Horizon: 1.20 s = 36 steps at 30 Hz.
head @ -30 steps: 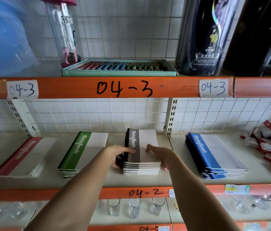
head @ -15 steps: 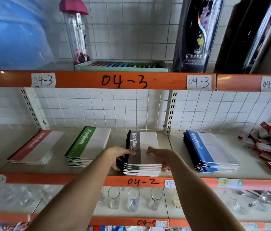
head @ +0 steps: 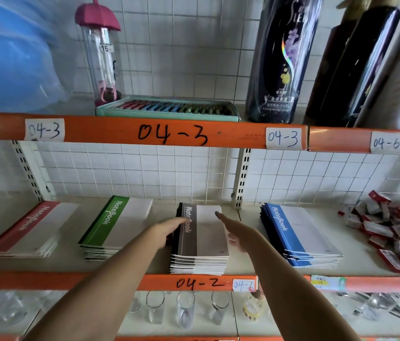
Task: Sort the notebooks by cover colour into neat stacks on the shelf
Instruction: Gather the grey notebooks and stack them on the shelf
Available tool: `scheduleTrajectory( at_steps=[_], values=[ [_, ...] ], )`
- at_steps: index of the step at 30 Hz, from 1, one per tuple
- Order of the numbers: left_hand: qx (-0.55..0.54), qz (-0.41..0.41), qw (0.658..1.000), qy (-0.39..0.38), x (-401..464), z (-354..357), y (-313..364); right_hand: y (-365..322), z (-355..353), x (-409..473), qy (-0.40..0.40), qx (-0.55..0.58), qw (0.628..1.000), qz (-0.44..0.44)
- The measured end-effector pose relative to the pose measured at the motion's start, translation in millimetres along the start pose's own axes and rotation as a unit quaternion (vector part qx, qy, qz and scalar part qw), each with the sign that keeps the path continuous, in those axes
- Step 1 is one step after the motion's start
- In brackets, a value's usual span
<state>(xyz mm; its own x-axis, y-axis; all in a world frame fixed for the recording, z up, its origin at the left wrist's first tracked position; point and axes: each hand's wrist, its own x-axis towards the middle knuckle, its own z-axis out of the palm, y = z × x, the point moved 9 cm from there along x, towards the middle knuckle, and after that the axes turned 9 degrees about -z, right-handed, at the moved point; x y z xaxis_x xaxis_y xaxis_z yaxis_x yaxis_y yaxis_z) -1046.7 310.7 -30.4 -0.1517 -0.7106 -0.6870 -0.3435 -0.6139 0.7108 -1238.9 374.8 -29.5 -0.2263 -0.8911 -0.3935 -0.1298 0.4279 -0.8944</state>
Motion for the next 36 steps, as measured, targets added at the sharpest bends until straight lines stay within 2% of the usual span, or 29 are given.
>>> scheduleTrajectory(
  at_steps=[5,8,12,15,19,23,26,31,36],
  values=[
    [-0.031,-0.002,0.999,-0.022,11,15,2,-4,24,5,-0.070,0.035,0.997,0.003],
    [-0.049,-0.009,0.998,-0.033,13,7,2,-4,9,8,-0.051,0.053,0.997,0.008],
    [-0.074,0.019,0.997,-0.011,52,-1,0,-3,12,17,0.002,0.106,0.993,-0.048],
    [-0.044,0.066,0.997,-0.012,22,9,10,-5,20,22,-0.011,0.113,0.989,-0.090],
    [-0.073,0.041,0.995,-0.045,32,2,6,3,5,36,-0.003,0.132,0.988,-0.082],
    [-0.122,0.113,0.985,-0.033,33,9,14,-9,13,22,0.050,0.155,0.974,-0.157],
    [-0.138,0.172,0.974,-0.041,41,9,20,2,14,34,0.024,0.158,0.974,-0.159],
    [-0.193,0.166,0.963,-0.087,113,8,0,15,8,41,0.045,0.182,0.970,-0.154],
    [-0.170,0.200,0.964,-0.045,62,5,17,20,29,47,0.002,0.150,0.974,-0.168]
  ],
)
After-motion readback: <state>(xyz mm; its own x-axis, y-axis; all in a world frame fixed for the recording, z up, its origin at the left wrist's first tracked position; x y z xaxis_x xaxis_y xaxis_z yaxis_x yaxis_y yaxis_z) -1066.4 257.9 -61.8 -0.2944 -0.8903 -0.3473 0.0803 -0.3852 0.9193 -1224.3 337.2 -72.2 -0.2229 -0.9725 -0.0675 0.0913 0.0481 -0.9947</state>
